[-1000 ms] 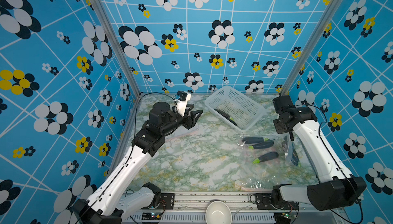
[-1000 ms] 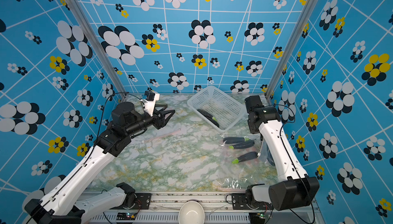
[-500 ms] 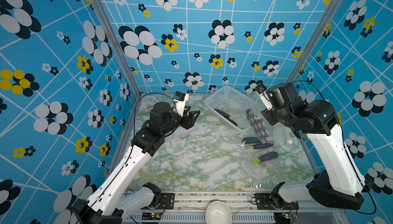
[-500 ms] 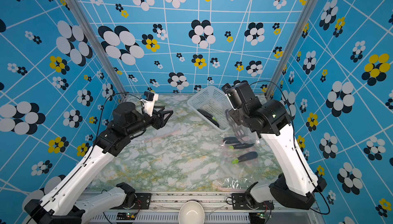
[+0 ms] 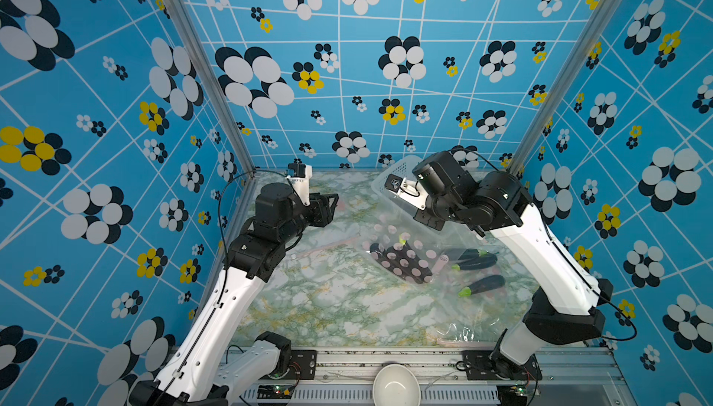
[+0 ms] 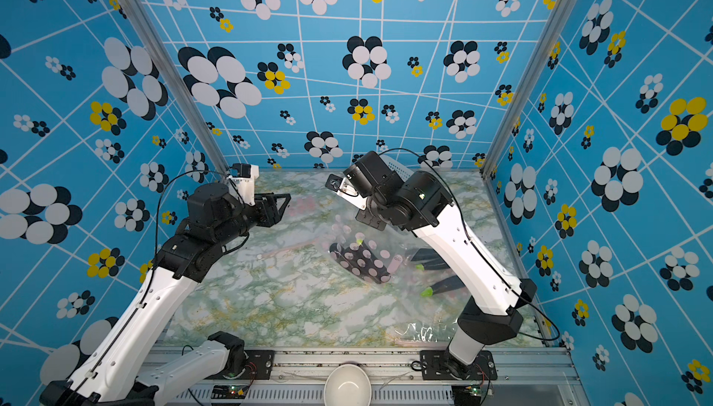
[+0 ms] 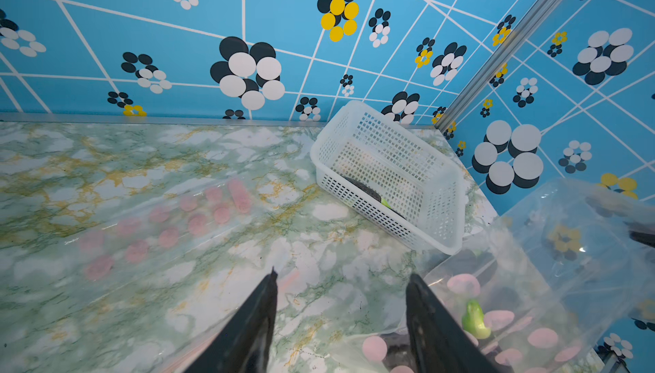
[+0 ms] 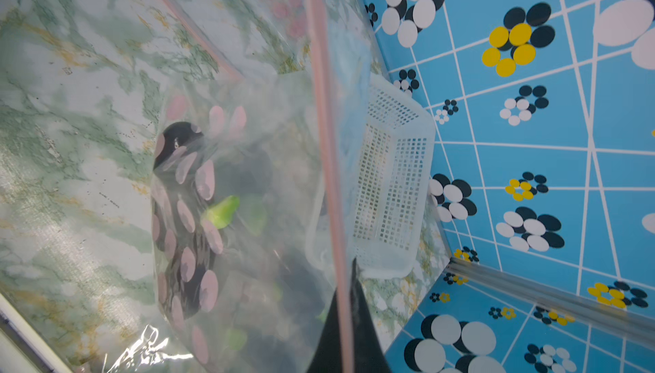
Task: Place the eggplant in a zip-top bag and seal the zipper
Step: Place the zipper food storage bag at the center of the board.
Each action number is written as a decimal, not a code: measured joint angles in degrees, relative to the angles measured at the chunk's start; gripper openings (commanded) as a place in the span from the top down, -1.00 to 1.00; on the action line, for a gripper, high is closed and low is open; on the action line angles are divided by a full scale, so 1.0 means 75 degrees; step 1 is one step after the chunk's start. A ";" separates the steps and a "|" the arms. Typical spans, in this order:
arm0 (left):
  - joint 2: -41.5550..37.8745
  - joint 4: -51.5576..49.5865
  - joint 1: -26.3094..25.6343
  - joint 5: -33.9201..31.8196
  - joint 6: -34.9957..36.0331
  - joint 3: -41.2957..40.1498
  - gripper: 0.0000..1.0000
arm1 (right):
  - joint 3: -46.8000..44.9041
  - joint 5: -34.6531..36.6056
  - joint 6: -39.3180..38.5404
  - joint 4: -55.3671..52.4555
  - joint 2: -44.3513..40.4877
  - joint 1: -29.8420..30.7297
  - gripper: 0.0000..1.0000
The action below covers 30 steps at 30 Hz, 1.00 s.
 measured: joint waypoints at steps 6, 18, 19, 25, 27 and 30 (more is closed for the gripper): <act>-0.0119 -0.0006 0.0085 0.0023 -0.0012 -0.0050 -0.19 | -0.0146 -0.0376 -0.1241 0.0740 0.0568 -0.0070 1.00; -0.0224 -0.0087 0.0213 0.0055 -0.0122 -0.0221 -0.19 | -0.2891 -0.1008 -0.2981 0.2366 0.0210 -0.0050 1.00; -0.0221 -0.0114 0.0239 0.0061 -0.0125 -0.0230 -0.19 | -0.3465 -0.1148 -0.2961 0.2425 -0.0012 0.0064 1.00; -0.0221 -0.0117 0.0291 0.0157 -0.0184 -0.0256 -0.18 | -0.5359 -0.1909 -0.2273 0.2465 -0.0930 0.0714 0.83; -0.0204 -0.0114 0.0291 0.0230 -0.0213 -0.0274 -0.17 | -0.5546 -0.2189 -0.1915 0.2390 -0.1064 0.0903 0.69; -0.0175 -0.0111 0.0291 0.0367 -0.0323 -0.0341 -0.18 | -0.5727 -0.2731 -0.1341 0.2186 -0.1160 0.1218 0.43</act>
